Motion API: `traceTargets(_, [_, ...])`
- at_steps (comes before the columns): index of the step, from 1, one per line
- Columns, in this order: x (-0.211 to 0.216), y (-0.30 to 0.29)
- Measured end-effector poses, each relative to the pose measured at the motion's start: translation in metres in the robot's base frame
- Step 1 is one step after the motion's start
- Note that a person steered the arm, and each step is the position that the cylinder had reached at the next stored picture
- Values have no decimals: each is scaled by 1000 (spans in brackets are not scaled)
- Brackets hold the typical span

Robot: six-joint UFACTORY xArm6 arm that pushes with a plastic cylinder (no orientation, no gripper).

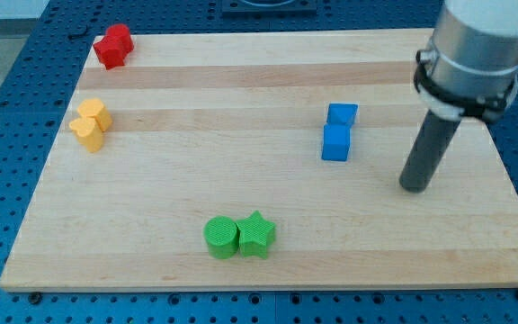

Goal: Move the green circle towards the center

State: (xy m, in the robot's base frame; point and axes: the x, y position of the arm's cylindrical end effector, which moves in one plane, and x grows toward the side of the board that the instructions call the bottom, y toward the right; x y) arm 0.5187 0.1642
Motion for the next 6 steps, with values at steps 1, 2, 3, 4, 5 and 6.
traceTargets(1, [44,-28])
traceTargets(2, [100,-39])
traceTargets(3, [99,-59])
traceTargets(4, [95,-132])
traceTargets(5, [93,-203])
traceTargets(6, [59,-231])
